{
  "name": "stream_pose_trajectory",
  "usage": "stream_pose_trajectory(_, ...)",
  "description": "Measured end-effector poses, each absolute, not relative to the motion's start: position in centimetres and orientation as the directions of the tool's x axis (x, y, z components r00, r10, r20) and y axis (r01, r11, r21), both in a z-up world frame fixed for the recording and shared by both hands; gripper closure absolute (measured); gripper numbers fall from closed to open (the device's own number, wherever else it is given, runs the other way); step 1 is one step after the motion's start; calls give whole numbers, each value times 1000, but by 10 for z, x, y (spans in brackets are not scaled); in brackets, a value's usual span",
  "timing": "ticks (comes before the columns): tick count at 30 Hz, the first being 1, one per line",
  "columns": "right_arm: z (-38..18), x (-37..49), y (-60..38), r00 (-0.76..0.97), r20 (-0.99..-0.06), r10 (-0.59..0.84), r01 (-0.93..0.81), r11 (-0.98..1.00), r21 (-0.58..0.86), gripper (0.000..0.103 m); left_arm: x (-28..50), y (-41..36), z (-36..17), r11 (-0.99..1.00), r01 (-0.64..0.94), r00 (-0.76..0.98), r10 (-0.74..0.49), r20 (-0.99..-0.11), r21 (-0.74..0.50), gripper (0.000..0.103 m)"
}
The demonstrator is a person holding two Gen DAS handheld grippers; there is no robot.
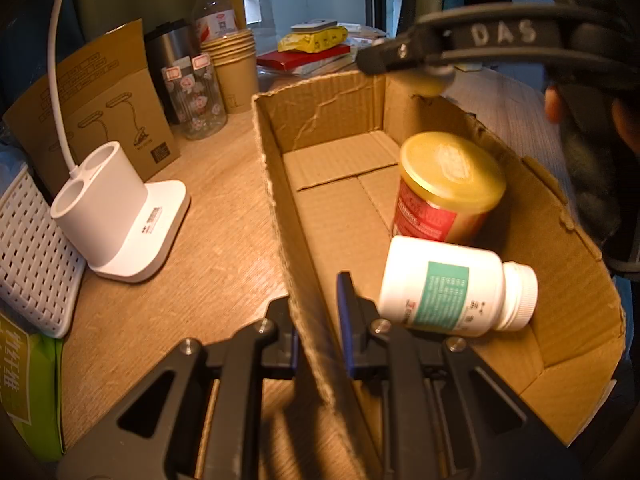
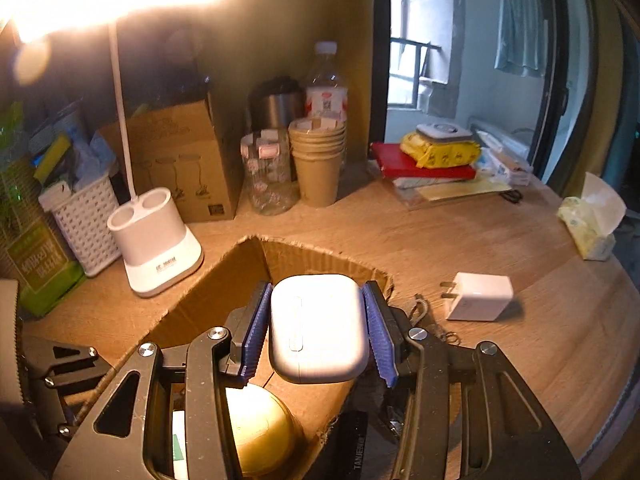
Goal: Organize rigid objects
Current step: 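Lift the earbud case with the right tool and lower it into the box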
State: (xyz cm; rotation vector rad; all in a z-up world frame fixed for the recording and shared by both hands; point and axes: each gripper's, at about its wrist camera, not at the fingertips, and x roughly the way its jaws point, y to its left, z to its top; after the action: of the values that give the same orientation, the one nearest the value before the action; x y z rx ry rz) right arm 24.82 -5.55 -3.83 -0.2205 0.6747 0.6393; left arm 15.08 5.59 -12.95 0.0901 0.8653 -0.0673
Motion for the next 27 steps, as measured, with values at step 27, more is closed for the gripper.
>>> stream_pose_trajectory(27, -57, 251, -43, 563, -679, 472, -655, 755, -19, 54, 152, 55, -129, 994, 96, 646, -20, -763, 55, 86)
